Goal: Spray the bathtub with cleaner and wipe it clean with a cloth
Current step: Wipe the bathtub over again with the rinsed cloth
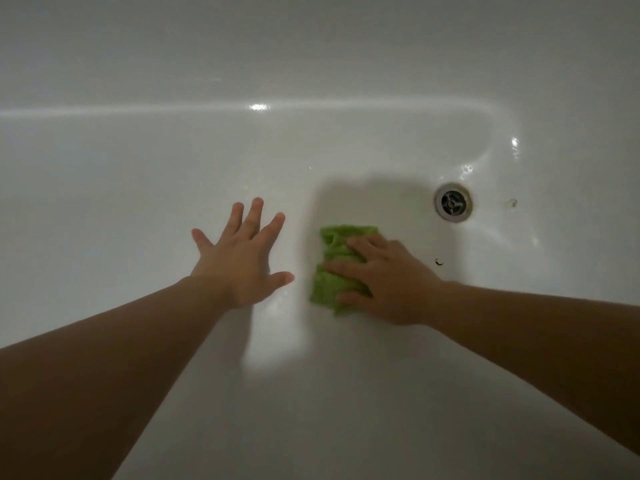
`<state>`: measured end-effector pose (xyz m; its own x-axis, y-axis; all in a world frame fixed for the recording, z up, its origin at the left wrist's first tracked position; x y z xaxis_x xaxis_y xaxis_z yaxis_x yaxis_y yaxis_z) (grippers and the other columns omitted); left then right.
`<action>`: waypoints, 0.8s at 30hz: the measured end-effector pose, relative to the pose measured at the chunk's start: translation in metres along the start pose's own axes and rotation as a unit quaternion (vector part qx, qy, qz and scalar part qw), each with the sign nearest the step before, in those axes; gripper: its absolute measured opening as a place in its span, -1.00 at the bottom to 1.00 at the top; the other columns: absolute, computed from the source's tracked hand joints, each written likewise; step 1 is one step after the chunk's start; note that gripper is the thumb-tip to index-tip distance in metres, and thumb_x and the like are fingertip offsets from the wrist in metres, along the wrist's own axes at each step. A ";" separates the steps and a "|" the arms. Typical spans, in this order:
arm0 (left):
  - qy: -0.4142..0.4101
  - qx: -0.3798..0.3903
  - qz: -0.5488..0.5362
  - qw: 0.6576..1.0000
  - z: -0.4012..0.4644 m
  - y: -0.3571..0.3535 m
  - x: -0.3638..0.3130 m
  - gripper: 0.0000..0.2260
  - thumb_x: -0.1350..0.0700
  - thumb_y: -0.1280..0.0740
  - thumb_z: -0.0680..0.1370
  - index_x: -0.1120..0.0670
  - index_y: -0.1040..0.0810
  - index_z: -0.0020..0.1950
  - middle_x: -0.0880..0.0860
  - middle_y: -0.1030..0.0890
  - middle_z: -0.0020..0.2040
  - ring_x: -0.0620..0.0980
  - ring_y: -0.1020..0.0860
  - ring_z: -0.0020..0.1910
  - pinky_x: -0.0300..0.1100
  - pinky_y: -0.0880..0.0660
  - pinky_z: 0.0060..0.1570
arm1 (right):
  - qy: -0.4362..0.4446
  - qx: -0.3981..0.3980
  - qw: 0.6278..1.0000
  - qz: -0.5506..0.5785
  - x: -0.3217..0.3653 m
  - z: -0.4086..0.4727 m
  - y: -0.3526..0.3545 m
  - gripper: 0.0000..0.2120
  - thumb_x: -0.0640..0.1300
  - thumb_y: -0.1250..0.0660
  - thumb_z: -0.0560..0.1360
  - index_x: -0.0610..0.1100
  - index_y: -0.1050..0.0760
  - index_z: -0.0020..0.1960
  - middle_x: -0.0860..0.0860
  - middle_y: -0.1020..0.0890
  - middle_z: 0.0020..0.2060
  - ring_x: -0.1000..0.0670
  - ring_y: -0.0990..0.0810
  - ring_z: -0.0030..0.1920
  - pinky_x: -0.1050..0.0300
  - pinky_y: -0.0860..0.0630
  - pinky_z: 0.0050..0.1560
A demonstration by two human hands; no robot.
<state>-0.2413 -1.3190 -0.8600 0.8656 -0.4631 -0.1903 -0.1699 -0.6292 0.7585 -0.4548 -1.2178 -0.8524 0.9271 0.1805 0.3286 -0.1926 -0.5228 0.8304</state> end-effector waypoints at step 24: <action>-0.019 0.001 0.052 0.998 0.039 -0.005 -0.057 0.15 -0.72 -0.13 0.21 -0.32 0.44 0.56 -0.07 0.52 0.57 0.14 0.51 0.55 0.66 0.09 0.35 | -0.029 -0.174 0.983 -0.049 -0.100 -0.007 0.014 -0.43 0.35 -0.12 0.60 0.11 -0.41 0.51 -0.16 -0.46 0.38 -0.25 -0.43 0.39 -0.25 -0.42 0.30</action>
<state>-0.3082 -1.3135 -0.8769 0.8250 -0.5493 -0.1328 -0.2594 -0.5769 0.7745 -0.5523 -1.2369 -0.8707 0.9616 0.1620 0.2214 -0.1903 -0.1877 0.9636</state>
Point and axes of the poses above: each hand's wrist, its own z-axis towards the middle knuckle, its own y-axis out of the back of the hand, x = y × z, the point moved 5 cm from there along z, towards the middle knuckle
